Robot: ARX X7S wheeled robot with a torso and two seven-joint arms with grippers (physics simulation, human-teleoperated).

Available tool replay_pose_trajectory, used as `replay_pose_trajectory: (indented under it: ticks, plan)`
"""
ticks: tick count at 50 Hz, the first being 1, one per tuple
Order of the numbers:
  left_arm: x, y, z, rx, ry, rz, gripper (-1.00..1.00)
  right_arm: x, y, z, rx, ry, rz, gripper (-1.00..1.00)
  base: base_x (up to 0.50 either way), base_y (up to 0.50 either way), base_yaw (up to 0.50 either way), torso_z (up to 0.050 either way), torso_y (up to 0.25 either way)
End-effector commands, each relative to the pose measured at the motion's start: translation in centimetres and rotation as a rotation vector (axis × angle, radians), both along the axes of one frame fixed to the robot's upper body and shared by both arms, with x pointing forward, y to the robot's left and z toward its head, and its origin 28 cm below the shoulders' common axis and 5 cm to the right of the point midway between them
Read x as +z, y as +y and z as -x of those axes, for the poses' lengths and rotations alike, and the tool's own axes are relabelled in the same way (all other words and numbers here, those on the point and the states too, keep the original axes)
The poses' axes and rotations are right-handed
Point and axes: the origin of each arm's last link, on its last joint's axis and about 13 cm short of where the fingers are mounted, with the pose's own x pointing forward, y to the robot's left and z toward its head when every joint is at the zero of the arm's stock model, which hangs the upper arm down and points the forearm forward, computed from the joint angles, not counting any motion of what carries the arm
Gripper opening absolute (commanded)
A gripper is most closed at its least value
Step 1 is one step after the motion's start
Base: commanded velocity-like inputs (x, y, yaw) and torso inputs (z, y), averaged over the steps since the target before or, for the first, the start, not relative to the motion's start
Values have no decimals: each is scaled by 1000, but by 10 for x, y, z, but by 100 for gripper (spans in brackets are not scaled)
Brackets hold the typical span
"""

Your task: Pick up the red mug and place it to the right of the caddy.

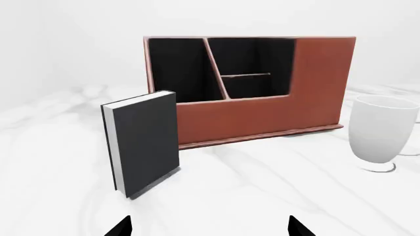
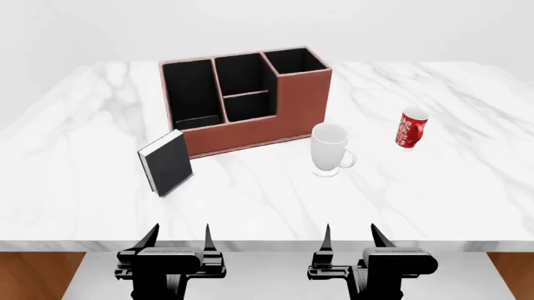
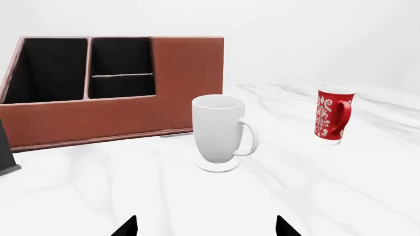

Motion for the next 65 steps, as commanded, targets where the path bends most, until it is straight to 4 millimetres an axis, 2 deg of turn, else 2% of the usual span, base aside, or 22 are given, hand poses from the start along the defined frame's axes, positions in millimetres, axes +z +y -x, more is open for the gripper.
replay_pose_trajectory:
  ticks: [1, 7, 36, 39, 40, 43, 44, 48, 51, 57, 65]
  plan:
    - [0, 2, -1, 8, -5, -7, 100, 0, 0, -1, -19, -6, 18, 100, 0, 0, 0, 0, 0]
    - [0, 1, -1, 5, -2, -19, 100, 2, -1, -1, 26, 22, -31, 100, 0, -70, 0, 0, 0]
    - [-3, 0, -2, 5, 4, -27, 100, -5, -2, -4, 13, 36, -13, 100, 0, -500, 0, 0, 0]
    - [13, 0, -6, 15, 16, 0, 100, 3, -2, -8, -11, 57, 9, 100, 0, -207, 0, 0, 0]
    - [37, 1, -12, 21, 4, -5, 100, 19, -3, -12, 6, 65, -7, 100, 0, 0, 0, 0, 0]
    - [82, 3, -18, 19, -36, -35, 100, 48, -5, -18, 15, 51, -13, 100, 0, 0, 0, 0, 0]
    - [112, 5, -21, 20, -83, -61, 100, 66, -7, -22, 16, 16, 11, 100, 0, 0, 0, 0, 0]
    - [159, 6, -23, -10, -123, -75, 100, 90, -10, -25, -12, -45, 32, 100, 0, 0, 0, 0, 0]
    - [166, 7, -24, -8, -132, -71, 100, 91, -12, -26, 0, -52, 16, 100, 0, 0, 0, 0, 0]
    - [156, 5, -26, -14, -123, -68, 100, 80, -13, -26, 3, -29, 9, 100, 465, 0, 0, 0, 0]
    - [156, 6, -28, -22, -115, -75, 100, 83, -15, -27, -3, -29, 1, 100, 500, 0, 0, 0, 0]
